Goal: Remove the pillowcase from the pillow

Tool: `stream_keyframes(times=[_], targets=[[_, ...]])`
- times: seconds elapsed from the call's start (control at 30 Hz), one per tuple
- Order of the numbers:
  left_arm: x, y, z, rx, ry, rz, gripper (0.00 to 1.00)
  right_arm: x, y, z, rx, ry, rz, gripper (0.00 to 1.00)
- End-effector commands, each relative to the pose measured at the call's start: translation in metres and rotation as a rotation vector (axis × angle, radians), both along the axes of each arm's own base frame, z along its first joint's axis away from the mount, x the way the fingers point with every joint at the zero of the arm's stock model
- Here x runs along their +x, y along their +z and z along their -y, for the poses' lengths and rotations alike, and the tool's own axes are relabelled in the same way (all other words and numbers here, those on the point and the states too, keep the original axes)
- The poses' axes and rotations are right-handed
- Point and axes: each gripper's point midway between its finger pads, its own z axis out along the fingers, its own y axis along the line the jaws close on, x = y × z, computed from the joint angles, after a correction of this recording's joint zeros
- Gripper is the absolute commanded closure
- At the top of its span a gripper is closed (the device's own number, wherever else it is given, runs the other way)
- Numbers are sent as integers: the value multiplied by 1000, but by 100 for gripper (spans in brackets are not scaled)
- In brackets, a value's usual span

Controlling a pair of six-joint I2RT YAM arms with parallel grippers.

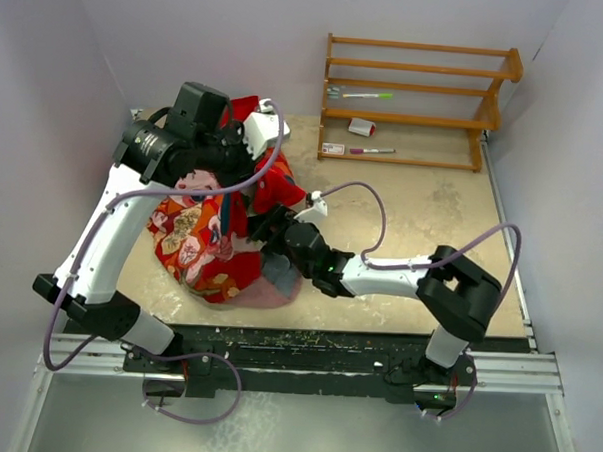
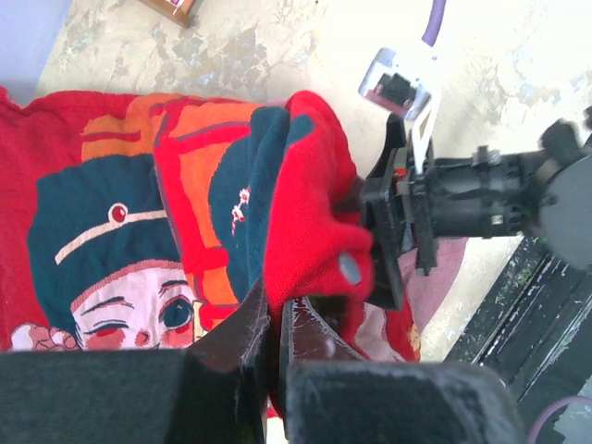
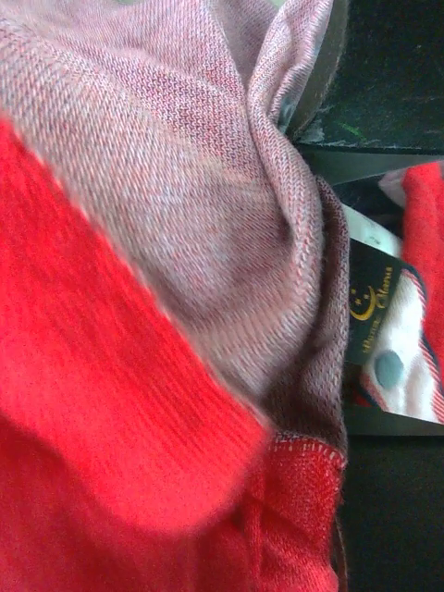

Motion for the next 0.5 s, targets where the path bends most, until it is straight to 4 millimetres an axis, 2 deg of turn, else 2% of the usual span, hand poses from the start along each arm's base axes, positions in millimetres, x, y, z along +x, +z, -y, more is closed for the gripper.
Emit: stream_keyframes(times=[0.0,0.07,0.13,0.2,0.23,0.27,0.3,0.33,0.37,0.4,0.47], targets=[[-3,34,9,-63,-8,43,100,23,12,-17,114,-83,7,13],[-3,39,10,-66,-6,43,100,32,27,-29,148,-83,53,17],[-3,40,7,-56,11,41,100,33,43,-45,139,-21,105,31],[0,42,1,-34,41,56,100,30,72,-52,105,36,156,60],[6,44,-6,-15,78,80,100,29,107,-48,90,44,214,87],[11,46,-10,-9,105,100,100,25,129,-43,52,61,251,100],[20,47,-20,10,157,130,100,20,154,-39,25,87,292,100],[30,50,-28,11,208,160,94,14,181,-33,-25,131,365,100],[40,52,-38,9,264,184,83,8,207,-26,-62,172,408,100],[49,55,-47,1,313,202,70,4,229,-17,-112,214,452,100],[61,60,-61,-26,380,213,36,-4,280,9,-197,270,547,100]])
